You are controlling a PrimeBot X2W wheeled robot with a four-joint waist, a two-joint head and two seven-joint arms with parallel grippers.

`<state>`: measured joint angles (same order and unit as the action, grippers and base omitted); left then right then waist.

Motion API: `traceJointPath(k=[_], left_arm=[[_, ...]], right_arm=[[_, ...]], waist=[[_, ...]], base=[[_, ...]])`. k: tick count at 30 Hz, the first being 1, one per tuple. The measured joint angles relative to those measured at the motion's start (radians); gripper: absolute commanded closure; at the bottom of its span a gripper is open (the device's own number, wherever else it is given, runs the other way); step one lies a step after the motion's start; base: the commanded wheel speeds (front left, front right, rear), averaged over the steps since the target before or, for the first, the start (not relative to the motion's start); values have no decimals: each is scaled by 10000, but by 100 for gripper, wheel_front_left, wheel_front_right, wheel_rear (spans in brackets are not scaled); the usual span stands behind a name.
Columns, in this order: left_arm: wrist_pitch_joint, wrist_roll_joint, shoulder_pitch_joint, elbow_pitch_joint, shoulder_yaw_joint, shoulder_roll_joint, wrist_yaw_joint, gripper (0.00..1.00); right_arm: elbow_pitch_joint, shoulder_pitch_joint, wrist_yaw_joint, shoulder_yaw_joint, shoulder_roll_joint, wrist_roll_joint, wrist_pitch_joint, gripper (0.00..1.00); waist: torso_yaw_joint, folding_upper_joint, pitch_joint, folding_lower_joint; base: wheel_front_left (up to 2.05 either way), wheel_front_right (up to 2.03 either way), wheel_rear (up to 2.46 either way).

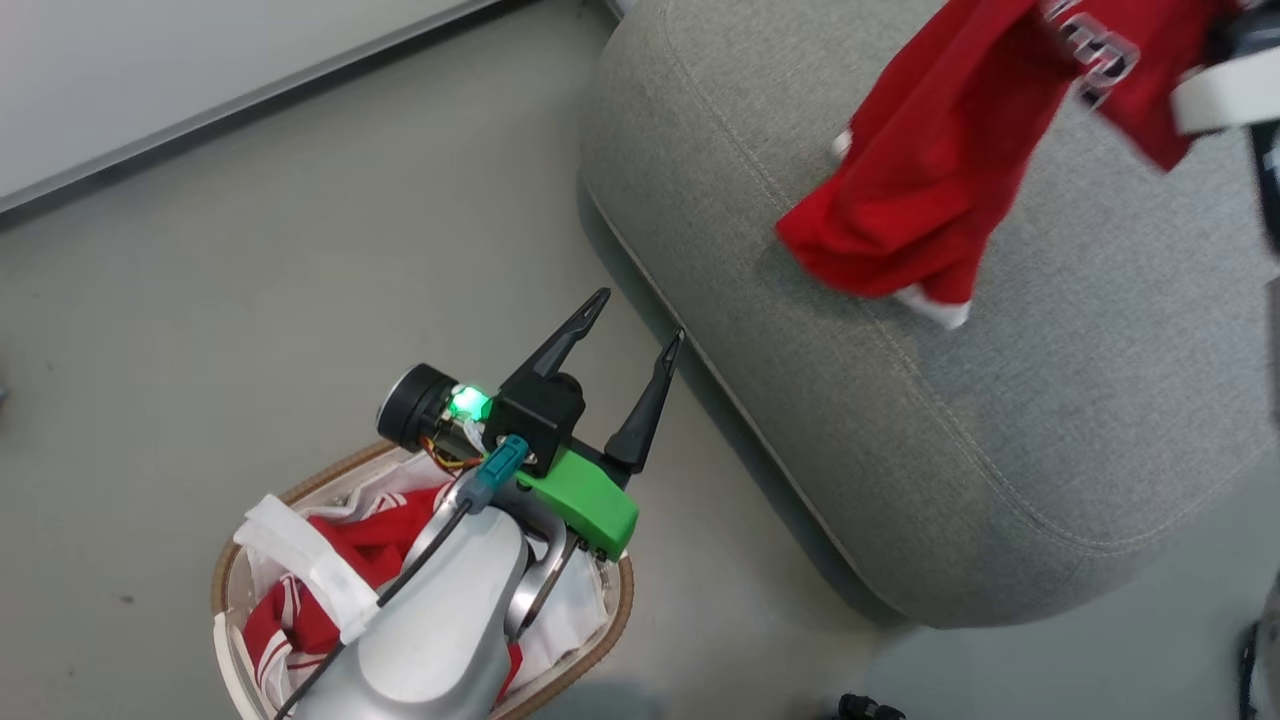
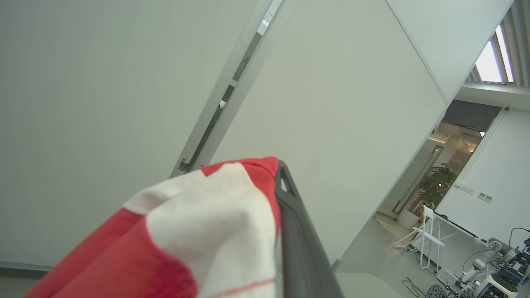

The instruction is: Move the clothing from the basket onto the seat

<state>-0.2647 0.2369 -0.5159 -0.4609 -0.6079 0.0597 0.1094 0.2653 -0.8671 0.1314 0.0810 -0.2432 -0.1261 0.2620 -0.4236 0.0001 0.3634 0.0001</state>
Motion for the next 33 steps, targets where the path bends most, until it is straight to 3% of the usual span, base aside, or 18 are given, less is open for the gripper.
traceJointPath(k=[5,13,21,33], left_arm=[[-2,-318,-332,125,38,104,40,0],[0,-683,-717,477,238,274,48,0],[0,-901,-895,729,443,504,36,0],[0,-1058,-815,957,616,755,-36,0]], right_arm=[[90,-1579,0,796,-1338,107,10,100],[940,-3434,0,1047,-2548,341,13,100],[1854,-3741,0,1166,-2111,288,13,100],[3699,-1575,0,2880,-1210,-368,13,100]], waist=[[296,0,688,0],[754,0,1945,1],[1121,0,2996,1],[1445,0,3589,1]], base=[[0,0,0],[0,0,0],[0,0,0],[0,0,0]])
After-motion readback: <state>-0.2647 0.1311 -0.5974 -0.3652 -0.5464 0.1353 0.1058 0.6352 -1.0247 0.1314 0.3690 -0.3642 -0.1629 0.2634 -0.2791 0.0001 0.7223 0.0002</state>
